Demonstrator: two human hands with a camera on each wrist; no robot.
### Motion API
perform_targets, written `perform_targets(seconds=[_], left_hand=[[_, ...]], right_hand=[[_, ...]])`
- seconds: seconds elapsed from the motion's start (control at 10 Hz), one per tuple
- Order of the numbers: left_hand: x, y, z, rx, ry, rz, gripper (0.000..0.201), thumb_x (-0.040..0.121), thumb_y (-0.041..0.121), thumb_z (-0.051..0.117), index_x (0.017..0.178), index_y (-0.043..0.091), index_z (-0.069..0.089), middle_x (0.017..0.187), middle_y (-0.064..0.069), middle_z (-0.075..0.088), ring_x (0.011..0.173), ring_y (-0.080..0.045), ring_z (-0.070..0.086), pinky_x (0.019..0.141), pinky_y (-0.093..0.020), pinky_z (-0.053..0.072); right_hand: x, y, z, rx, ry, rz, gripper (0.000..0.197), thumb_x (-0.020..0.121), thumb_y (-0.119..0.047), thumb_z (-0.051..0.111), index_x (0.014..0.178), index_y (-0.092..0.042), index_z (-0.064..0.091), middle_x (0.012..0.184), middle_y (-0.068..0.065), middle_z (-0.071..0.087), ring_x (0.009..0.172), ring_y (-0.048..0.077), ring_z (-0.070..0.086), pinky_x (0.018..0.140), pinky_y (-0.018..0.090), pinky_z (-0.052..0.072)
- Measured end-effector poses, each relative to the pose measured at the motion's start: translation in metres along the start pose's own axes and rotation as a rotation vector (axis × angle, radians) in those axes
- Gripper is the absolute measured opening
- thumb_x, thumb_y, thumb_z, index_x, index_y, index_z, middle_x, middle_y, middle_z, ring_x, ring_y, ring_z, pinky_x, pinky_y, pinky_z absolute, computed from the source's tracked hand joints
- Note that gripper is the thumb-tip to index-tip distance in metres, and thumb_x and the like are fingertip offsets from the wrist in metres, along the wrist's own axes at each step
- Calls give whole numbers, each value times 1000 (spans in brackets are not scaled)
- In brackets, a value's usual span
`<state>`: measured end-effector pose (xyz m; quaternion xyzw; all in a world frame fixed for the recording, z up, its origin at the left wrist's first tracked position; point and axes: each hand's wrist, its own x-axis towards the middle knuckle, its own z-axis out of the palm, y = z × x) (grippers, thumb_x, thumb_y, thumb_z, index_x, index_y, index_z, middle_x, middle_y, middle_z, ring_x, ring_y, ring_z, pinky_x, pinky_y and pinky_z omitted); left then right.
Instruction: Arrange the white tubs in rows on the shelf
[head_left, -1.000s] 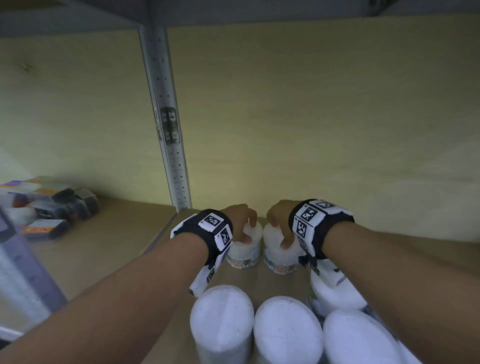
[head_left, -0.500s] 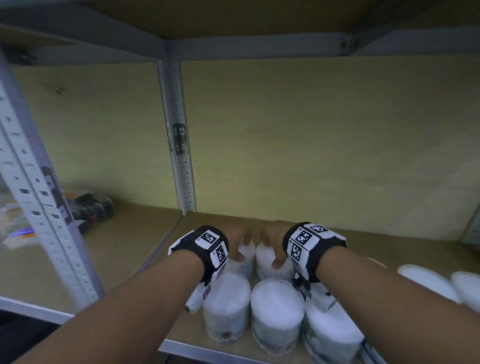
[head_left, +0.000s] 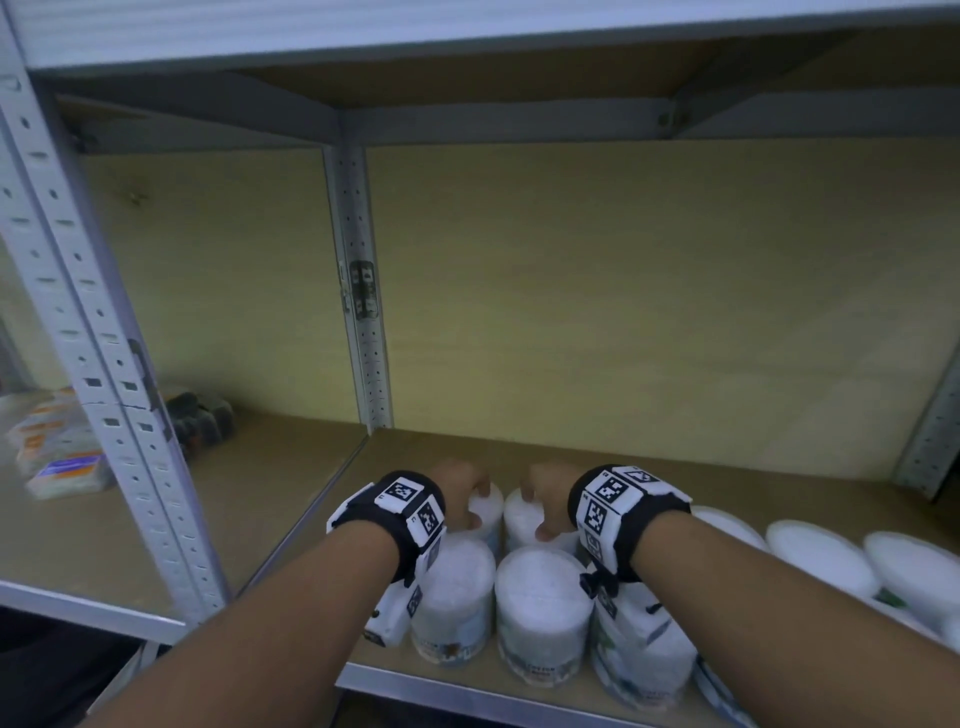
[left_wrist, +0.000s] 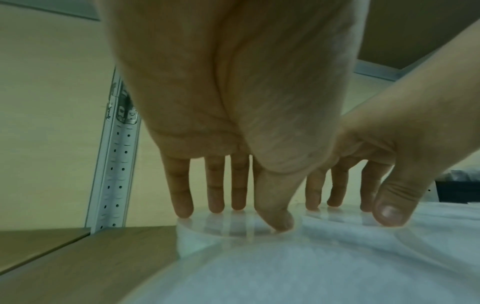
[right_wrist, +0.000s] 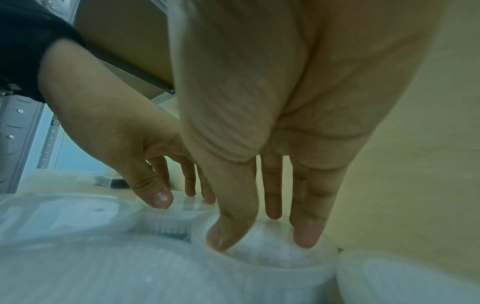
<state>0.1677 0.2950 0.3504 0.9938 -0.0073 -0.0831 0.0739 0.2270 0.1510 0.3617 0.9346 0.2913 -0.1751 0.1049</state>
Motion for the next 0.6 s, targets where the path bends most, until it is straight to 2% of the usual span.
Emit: perform_targets(seconds=[0.1,0.3,0.4,0.5,0.6], left_hand=[[-1,5,-1,-27,24,-34,45,93,16,56,136,11,47,139,-10,51,126,-26,50,104,-35,42],[-11,21,-7,-108,82,-29,44,92,13,49,136,11,48,136,-12,54,123,-28,53,102,-38,46],[-27,39,-8,-124,84,-18,37,92,16,50,127,8,55,129,-13,58,116,-29,57,97,-38,48],[-32,43,-7,-140,116,-17,35,91,19,52,122,4,57,125,-13,60,112,-29,58,95,-37,49],[-47,54,-6,-163,142,1,44,92,22,53,134,8,50,136,-9,53,122,-25,52,98,-31,43]], right_hand=[[-12,2,-1,94,80,2,54,90,-21,64,138,-3,47,140,13,50,128,27,50,102,31,42],[-31,10,-5,234,162,-8,41,94,-13,56,134,-9,52,138,11,52,124,27,52,101,32,43],[-61,20,3,269,206,-4,39,93,-18,56,131,-12,54,134,8,54,121,25,54,100,32,45],[-68,26,10,301,241,-10,37,91,-23,58,127,-15,56,130,6,56,116,24,56,96,32,47],[-93,37,21,317,252,14,39,90,-27,58,128,-17,55,133,6,55,118,24,55,96,33,47]])
